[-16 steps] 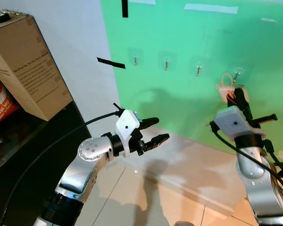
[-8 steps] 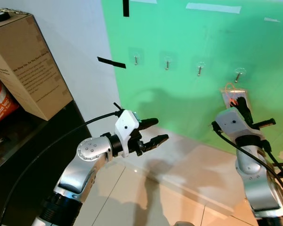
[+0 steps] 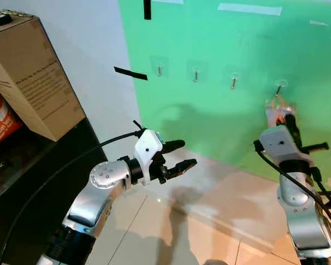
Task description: Hang keys on a hook
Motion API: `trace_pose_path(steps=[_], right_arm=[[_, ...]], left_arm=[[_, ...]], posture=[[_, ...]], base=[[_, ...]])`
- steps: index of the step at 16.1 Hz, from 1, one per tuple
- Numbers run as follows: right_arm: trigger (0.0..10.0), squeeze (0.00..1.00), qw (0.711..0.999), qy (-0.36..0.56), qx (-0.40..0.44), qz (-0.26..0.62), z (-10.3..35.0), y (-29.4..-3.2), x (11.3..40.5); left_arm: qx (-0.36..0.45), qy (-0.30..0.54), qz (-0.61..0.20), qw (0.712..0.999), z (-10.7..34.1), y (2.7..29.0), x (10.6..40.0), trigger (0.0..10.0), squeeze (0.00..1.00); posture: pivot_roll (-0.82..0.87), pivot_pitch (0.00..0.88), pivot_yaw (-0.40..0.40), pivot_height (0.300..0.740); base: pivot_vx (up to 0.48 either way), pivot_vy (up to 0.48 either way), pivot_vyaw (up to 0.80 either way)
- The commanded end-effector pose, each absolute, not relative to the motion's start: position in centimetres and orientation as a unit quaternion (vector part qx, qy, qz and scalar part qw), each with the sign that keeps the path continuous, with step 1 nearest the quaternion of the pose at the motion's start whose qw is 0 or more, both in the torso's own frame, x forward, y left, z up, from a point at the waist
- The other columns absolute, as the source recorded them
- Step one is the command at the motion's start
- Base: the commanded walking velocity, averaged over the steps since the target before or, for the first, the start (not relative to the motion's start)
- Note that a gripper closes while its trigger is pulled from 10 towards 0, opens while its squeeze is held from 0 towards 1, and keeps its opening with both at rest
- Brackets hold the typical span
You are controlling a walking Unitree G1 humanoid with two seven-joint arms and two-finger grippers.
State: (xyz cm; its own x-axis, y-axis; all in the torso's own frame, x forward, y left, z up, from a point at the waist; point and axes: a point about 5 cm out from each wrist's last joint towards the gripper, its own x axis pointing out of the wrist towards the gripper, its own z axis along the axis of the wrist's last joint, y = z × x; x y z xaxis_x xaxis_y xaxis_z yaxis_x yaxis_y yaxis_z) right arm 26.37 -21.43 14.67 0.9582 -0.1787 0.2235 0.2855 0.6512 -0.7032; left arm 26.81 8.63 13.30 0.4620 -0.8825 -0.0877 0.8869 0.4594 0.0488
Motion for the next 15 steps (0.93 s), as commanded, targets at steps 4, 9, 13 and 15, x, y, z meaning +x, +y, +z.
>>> trace_pose_path(steps=[4, 9, 13, 15], right_arm=[[10.0, 0.00, 0.902, -0.154, -0.381, -0.133, 17.0, -20.8, 26.0], [10.0, 0.00, 0.910, -0.135, -0.375, -0.116, 16.1, -20.7, 26.0], [10.0, 0.00, 0.912, -0.116, -0.374, -0.126, 15.6, -20.8, 26.0], [10.0, 0.00, 0.921, -0.048, -0.364, -0.131, 14.2, -21.7, 26.5]], left_arm=[[0.050, 0.018, -0.523, 0.851, 13.8, 8.7, 26.9, 10.0, 0.00], [0.051, 0.020, -0.525, 0.850, 13.8, 8.7, 26.7, 10.0, 0.00], [0.052, 0.023, -0.526, 0.849, 13.7, 8.7, 26.7, 10.0, 0.00], [0.053, 0.025, -0.528, 0.847, 13.7, 8.7, 26.7, 10.0, 0.00]], posture=[[-0.19, 0.000, 0.093, 0.740], [-0.19, 0.000, 0.092, 0.740], [-0.19, 0.000, 0.095, 0.740], [-0.19, 0.000, 0.097, 0.740]], base=[[0.000, 0.000, 0.00], [0.000, 0.000, 0.00], [0.000, 0.000, 0.00], [0.000, 0.000, 0.00]])
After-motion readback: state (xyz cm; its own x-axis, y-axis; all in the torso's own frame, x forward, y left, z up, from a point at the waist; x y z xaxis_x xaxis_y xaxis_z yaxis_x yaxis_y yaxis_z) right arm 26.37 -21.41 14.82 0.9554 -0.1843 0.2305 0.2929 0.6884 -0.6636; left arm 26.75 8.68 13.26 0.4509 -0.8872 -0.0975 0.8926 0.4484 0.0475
